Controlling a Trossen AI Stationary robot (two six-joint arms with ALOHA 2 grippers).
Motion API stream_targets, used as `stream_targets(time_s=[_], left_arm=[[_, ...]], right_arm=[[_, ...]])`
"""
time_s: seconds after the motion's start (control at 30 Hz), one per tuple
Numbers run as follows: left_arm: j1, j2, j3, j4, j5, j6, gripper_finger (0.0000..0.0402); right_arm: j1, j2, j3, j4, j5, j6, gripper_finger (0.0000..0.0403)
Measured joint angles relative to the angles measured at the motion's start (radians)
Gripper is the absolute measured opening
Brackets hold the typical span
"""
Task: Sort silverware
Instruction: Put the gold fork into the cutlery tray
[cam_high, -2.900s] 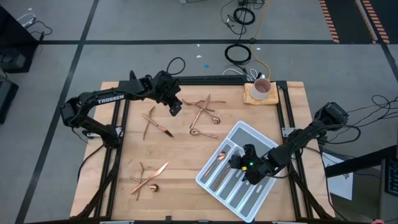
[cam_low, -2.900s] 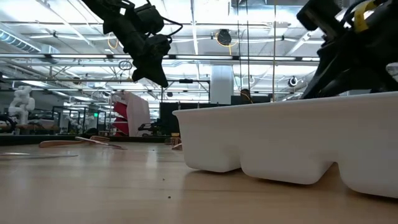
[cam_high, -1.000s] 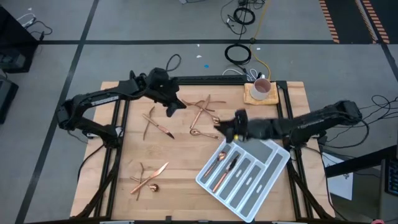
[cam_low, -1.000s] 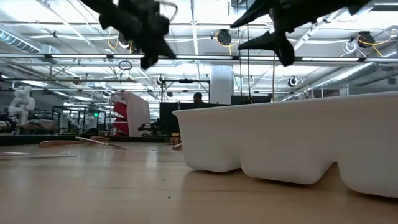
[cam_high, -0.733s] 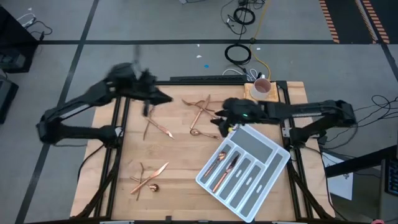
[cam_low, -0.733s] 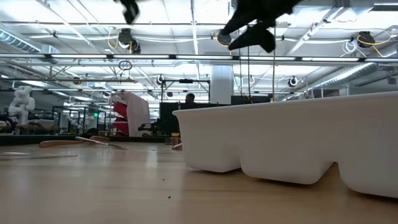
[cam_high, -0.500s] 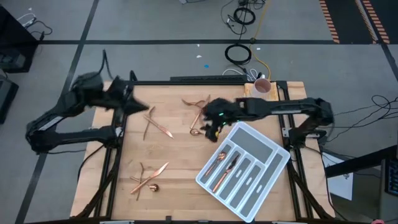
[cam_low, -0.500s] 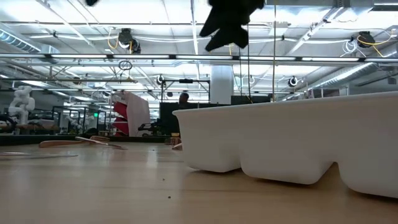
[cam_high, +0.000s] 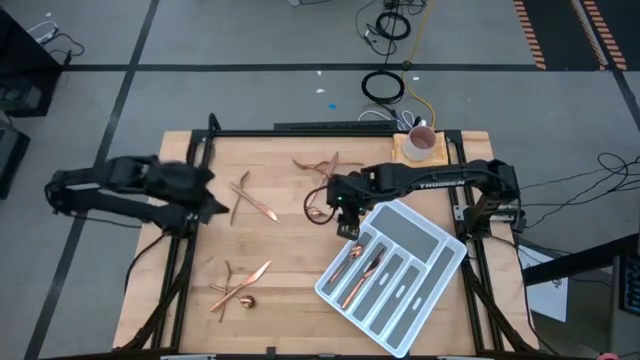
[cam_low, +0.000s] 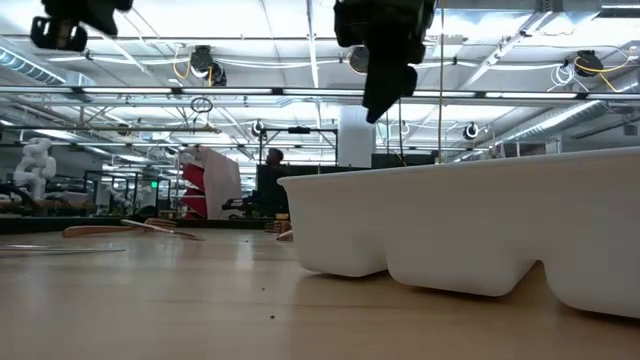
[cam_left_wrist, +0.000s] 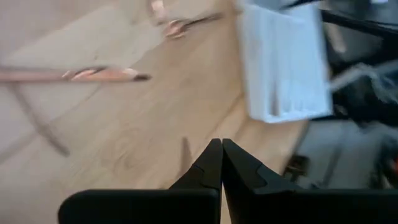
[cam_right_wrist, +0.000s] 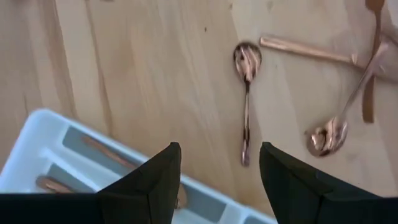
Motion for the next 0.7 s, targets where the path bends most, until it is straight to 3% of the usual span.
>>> stream_targets(time_s=[0.1,0.27,0.4,0.7], left_arm=[[-0.107,0.052,-0.057,0.036,-0.082,-0.092,0.0008],[-0.294,0.138,-0.147,0.233,-0.177,-0.211,0.0008],[-0.437,0.213,-0.186,0.211,-0.348,-0.47,0.0008],[-0.714,0.457,-0.211,0.15,-0.404,-1.008,0.0008]], right_arm=[[0.0,0.0,0.0,-0.061,0.007,-0.011,0.0203],[0.0,-0.001,0.0,-0.199,0.008,-0.08,0.0203],[-0.007,-0.001,0.0,-0.284,0.007,-0.138,0.0203],[-0.049,-0.103,-0.001,-0.311,-0.007,-0.263,0.0203]])
